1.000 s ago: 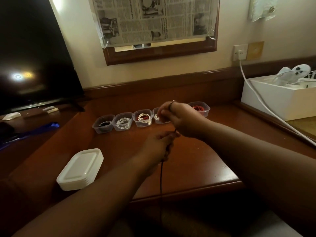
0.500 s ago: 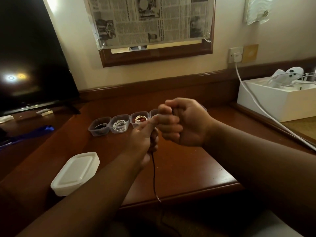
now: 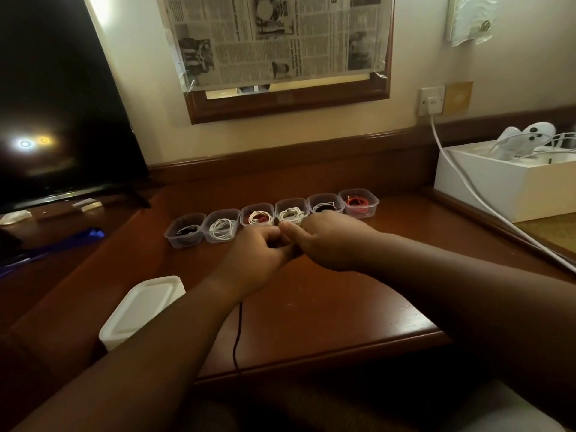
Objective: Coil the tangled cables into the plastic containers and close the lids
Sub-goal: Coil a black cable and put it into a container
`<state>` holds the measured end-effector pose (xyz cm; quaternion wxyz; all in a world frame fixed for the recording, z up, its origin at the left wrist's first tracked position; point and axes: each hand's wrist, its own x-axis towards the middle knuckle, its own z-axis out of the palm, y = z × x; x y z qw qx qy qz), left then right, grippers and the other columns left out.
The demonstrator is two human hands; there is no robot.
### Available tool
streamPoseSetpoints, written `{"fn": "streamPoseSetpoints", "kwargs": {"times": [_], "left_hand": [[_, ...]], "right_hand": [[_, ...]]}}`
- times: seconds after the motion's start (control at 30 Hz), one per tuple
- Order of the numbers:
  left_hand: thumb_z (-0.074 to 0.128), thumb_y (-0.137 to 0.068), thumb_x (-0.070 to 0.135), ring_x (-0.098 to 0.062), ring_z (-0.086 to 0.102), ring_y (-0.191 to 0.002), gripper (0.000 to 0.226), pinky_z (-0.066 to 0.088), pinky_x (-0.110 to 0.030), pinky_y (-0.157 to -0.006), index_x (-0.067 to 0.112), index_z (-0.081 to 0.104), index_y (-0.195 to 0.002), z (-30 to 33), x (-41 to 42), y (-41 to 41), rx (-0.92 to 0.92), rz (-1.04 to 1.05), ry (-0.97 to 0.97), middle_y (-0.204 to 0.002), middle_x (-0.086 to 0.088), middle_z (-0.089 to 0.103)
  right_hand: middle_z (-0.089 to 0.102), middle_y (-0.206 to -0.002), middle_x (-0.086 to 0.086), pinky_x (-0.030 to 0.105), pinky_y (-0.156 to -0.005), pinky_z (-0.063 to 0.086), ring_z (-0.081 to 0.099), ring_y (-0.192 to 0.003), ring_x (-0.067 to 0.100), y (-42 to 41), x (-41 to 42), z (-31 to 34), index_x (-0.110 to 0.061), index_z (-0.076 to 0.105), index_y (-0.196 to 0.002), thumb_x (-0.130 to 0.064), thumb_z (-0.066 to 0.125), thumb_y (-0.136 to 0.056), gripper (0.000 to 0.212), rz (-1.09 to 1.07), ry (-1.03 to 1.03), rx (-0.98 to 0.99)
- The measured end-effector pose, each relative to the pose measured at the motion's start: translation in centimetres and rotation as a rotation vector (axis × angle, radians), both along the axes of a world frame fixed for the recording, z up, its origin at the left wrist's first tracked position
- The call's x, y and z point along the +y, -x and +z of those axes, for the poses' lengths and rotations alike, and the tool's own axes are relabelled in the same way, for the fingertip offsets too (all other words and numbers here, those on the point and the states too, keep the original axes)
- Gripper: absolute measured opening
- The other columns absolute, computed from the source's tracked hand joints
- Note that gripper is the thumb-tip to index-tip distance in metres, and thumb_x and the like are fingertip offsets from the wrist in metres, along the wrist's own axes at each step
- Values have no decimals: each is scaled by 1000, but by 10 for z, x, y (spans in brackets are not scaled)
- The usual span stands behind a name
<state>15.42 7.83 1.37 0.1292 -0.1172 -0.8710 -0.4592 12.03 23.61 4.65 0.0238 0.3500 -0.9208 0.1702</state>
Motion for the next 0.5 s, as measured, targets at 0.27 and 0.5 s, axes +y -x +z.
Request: {"fn": "streamPoseSetpoints", "kwargs": {"times": [0.27,0.5], "left_hand": [[87,-65,36,-20,43,-52,62,34,-25,-48,-9,57,-97,-9,-1,0,-71,-194,-421,-67,-9,53],[61,-90,44,-6,23,-39,32,11,-24,-49,22,54,-67,-11,29,-4,-377,-62,-1015,-48,6,28]], "right_hand": [[34,-42,-6,18,-36,20,23,-32,6,16,21,9,-3,61,-86,-63,23,-100,73,362,268,-1360],[43,-54,-4,23,-47,28,33,-45,9,5,4,0,-6,63,-96,-35,31,-104,44,651,1115,-1523]]}}
